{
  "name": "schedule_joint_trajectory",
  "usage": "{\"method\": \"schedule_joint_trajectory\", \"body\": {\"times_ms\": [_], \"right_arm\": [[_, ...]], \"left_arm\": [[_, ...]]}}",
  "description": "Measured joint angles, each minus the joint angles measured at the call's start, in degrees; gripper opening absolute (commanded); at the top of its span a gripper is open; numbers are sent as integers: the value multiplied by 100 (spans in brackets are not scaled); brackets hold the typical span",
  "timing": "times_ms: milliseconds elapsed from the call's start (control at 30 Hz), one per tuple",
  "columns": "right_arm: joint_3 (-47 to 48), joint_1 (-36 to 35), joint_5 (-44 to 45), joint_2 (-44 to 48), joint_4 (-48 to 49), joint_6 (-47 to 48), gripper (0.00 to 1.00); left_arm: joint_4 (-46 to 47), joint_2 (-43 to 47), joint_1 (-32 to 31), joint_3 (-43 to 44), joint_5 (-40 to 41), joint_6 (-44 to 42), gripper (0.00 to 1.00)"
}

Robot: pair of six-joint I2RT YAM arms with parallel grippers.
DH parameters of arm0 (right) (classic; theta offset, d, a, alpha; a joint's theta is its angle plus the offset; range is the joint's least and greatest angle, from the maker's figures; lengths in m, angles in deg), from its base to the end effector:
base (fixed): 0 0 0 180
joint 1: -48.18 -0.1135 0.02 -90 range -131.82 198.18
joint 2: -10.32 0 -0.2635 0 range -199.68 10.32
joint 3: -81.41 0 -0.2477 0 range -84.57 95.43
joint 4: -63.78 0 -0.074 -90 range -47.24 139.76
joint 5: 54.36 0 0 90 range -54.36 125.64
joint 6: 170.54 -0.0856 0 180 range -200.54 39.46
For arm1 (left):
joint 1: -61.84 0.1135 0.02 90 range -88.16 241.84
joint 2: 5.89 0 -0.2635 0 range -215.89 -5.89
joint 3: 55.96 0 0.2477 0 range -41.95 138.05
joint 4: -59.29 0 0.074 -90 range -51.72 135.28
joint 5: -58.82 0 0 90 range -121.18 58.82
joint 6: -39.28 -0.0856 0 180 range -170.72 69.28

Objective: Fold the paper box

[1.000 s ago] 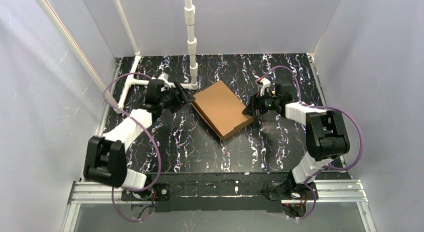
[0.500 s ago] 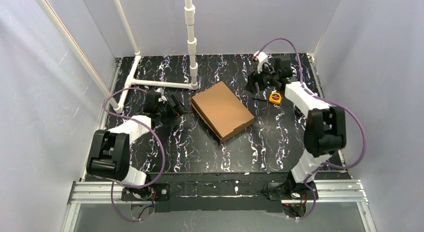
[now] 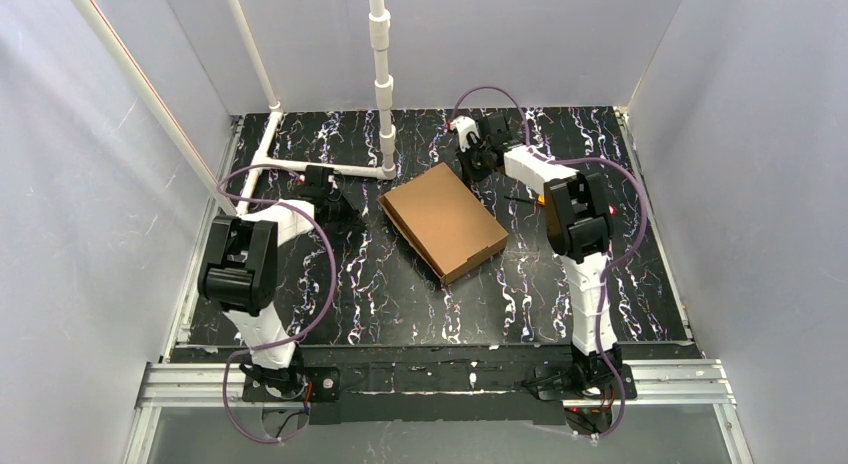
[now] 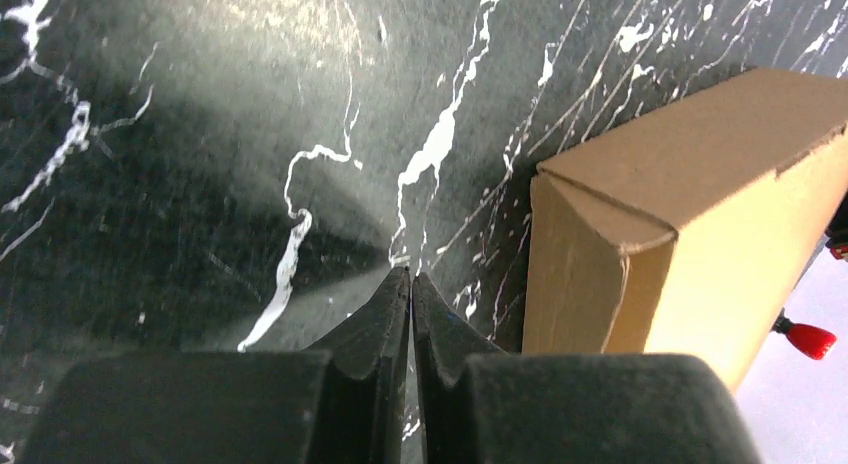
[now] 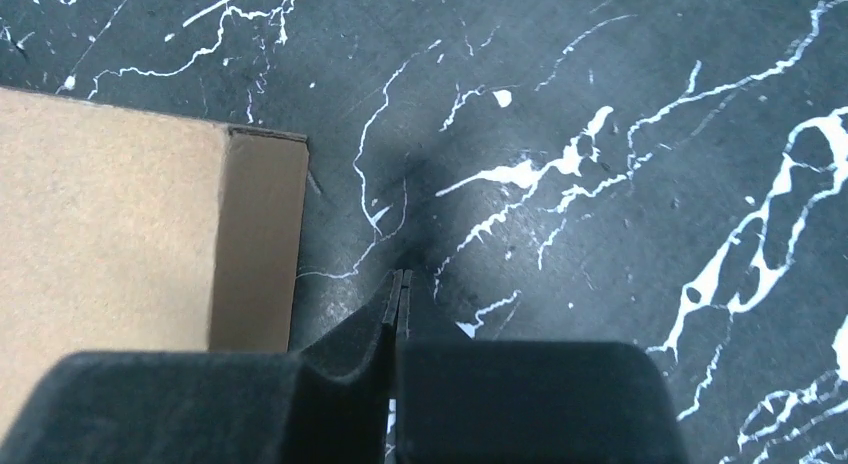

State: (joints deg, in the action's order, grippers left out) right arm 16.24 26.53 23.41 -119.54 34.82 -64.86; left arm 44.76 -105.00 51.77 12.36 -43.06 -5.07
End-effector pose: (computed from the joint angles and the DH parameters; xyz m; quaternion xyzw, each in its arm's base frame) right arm 0.4966 0.2166 0.1420 -0.3323 0.8538 0.1182 0.3830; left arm 0.3764 -0.0847 0.1347 -0.2436 0.8880 -0.2613 0.2895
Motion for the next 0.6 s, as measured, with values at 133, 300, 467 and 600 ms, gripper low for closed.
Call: {"method": "schedule_joint_trajectory", "body": {"times_ms": [133,300,467,600], "right_arm": [[315,-20,-247,-184,-308,271,4],[308,-129,-826,-181,-533,669,4],[-105,-271,-723,31,-409,667,9],[-240,-308,-459,111,-249,376,13]], "left_arm": [[-170,-514,-26,496,-61,-2,0],[-420,-1165,-291,1508,-111,-48,0],[-905,-1259,-542,1906,249,-306,0],[-1099,-1241,-695,1906,417,-326,1]]}}
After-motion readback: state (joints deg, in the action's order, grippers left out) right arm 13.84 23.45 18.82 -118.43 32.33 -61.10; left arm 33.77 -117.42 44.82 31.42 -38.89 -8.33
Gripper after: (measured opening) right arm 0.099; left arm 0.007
